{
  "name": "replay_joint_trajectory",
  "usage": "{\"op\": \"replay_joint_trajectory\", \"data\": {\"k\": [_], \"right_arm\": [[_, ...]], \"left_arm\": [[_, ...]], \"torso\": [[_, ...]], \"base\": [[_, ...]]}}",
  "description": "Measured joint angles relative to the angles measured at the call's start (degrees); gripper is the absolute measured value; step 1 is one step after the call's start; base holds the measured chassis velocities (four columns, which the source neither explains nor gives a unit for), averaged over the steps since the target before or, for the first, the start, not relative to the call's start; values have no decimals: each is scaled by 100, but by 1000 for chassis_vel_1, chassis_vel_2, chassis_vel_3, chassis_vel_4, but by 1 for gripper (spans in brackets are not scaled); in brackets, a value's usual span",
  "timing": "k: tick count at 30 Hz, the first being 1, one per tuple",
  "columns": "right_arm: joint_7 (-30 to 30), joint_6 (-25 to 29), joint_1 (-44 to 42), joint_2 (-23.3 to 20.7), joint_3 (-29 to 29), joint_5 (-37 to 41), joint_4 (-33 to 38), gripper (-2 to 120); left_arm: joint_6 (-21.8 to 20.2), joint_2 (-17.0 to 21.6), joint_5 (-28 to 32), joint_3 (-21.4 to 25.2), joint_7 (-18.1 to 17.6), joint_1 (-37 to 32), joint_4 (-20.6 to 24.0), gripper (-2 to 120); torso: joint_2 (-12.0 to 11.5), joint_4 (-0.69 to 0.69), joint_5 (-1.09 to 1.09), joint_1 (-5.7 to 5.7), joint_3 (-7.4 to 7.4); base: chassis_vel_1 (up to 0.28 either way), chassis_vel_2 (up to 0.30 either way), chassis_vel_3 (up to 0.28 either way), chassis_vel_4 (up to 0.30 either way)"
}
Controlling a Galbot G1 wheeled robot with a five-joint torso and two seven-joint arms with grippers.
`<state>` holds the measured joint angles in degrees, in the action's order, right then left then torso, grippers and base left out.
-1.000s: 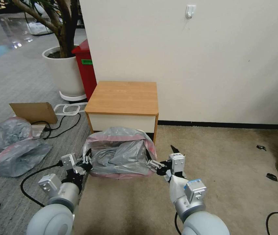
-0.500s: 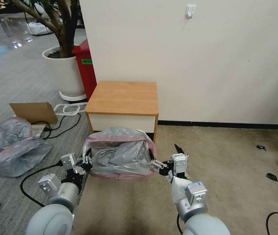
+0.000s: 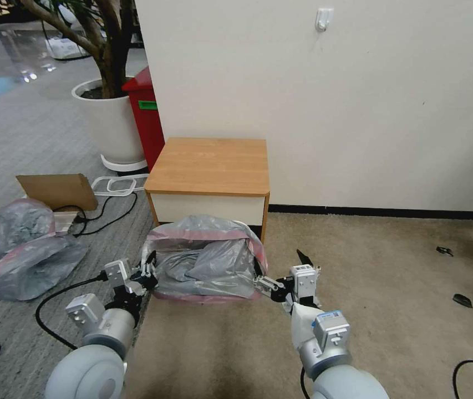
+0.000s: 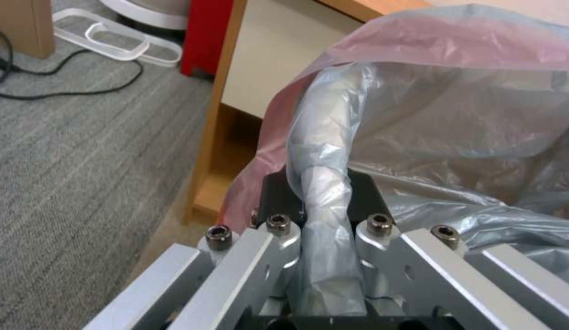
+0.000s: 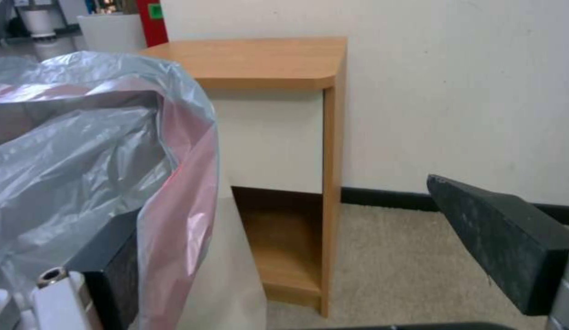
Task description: Pick up the garbage bag from the table and place it over the trash can.
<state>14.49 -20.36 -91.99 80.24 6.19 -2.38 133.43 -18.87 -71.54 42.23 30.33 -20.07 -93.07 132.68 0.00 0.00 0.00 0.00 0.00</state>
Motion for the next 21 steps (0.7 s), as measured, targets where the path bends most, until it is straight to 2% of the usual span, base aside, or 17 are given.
{"op": "replay_joint_trajectory", "data": {"k": [17,21], "right_arm": [[-167,350,179,17,129,-188,-1,100],[-202,376,89,-2,-24,-208,37,100]], "left_arm": [[3,-30,-113,-14,133,-69,17,7],[4,-27,-116,-15,135,-65,17,7]], "torso": [[0,0,0,0,0],[0,0,0,0,0]], "base": [[0,0,0,0],[0,0,0,0]]}}
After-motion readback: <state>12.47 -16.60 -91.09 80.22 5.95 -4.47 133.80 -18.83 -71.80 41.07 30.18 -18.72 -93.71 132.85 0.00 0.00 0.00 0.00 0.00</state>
